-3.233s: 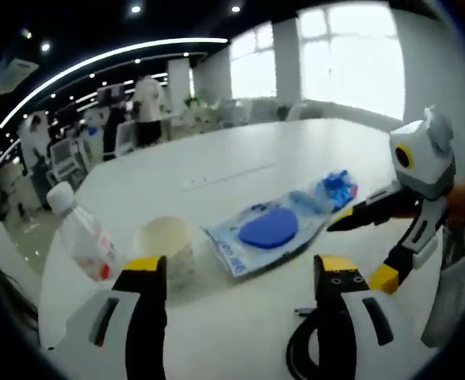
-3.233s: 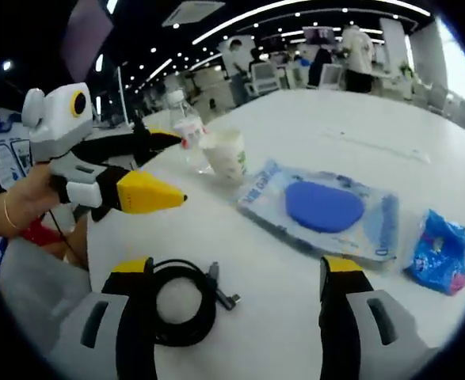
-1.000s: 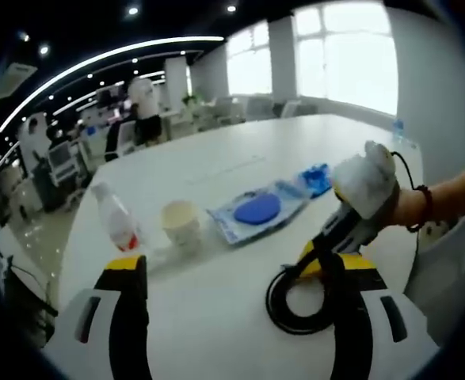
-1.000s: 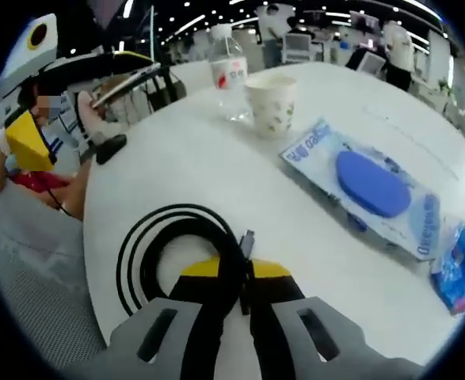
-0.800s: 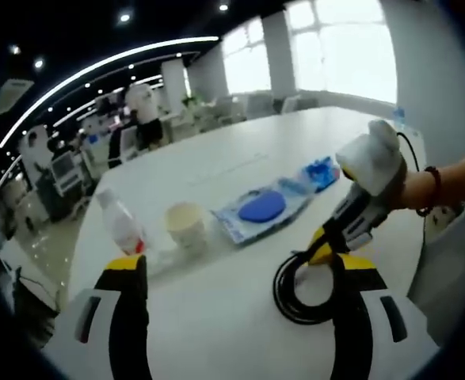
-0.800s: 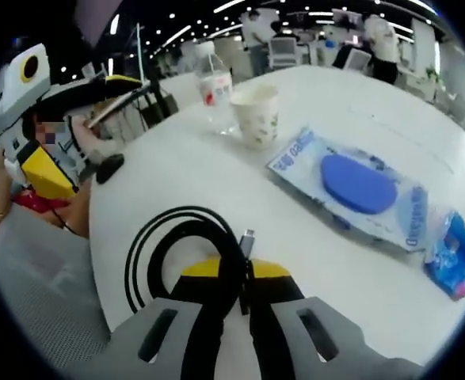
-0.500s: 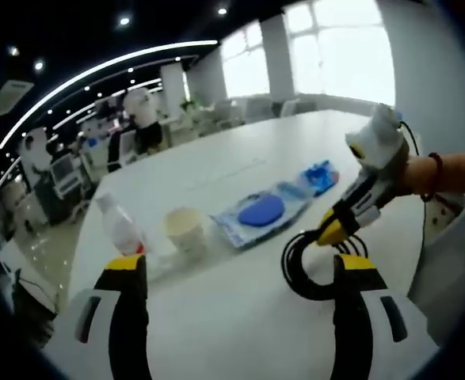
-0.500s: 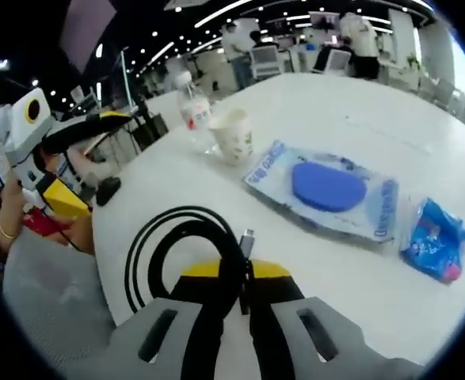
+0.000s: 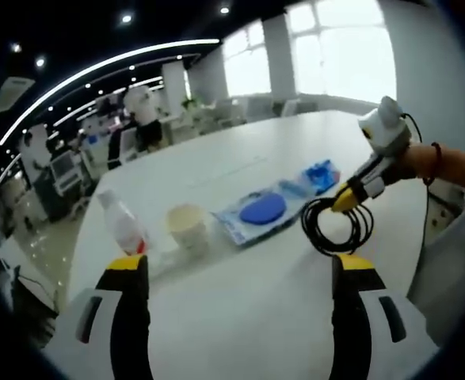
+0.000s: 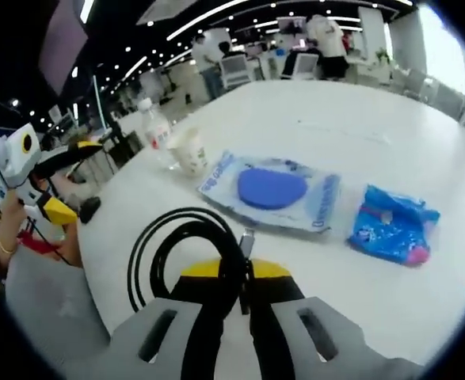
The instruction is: Arrange the tabletop items into an orderly group along one side of the table until the central work area is clear of visible clutter.
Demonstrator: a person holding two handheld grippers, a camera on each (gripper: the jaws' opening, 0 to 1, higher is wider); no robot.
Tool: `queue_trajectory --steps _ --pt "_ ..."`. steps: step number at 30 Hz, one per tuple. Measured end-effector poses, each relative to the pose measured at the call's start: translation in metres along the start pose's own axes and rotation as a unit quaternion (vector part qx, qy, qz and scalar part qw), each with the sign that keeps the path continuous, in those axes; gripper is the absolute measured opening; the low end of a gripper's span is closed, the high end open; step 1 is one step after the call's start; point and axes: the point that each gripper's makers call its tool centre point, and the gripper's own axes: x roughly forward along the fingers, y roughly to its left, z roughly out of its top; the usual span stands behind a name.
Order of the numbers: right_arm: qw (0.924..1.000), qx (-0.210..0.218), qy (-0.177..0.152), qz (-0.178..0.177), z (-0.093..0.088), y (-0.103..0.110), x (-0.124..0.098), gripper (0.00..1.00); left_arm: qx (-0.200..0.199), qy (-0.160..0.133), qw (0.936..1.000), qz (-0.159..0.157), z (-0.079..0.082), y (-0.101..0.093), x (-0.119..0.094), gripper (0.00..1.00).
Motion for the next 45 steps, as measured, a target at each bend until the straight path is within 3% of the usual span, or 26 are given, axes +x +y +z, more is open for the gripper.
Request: queue_trajectory --steps 8,11,19,32,45 --pt "0.9995 0.018 0.004 -0.027 -0.005 -0.025 -0.005 0.1 -0.001 0.006 1.0 0.003 -0.003 0.002 0.0 0.93" --pt "0.9985 0.009 0.011 -0.053 -0.009 -0.04 -0.007 0.1 0.002 0.007 1.0 0.002 -0.003 0.001 0.0 0.92" --pt "0.9974 0.013 0.025 -0.066 -0.017 -0.057 -0.003 0.1 -0.001 0.012 0.9999 0.0 -0.006 0.0 0.001 0.91" --pt "0.9959 0.027 0.046 -0.074 -0.032 -0.074 0.009 0.11 -0.008 0.015 0.9999 0.001 -0.008 0.0 0.002 0.88" --pt "0.9919 -0.002 0.067 -0.109 -0.043 -0.084 0.015 0.12 -0.012 0.023 0.9997 0.002 -0.012 0.002 0.002 0.88"
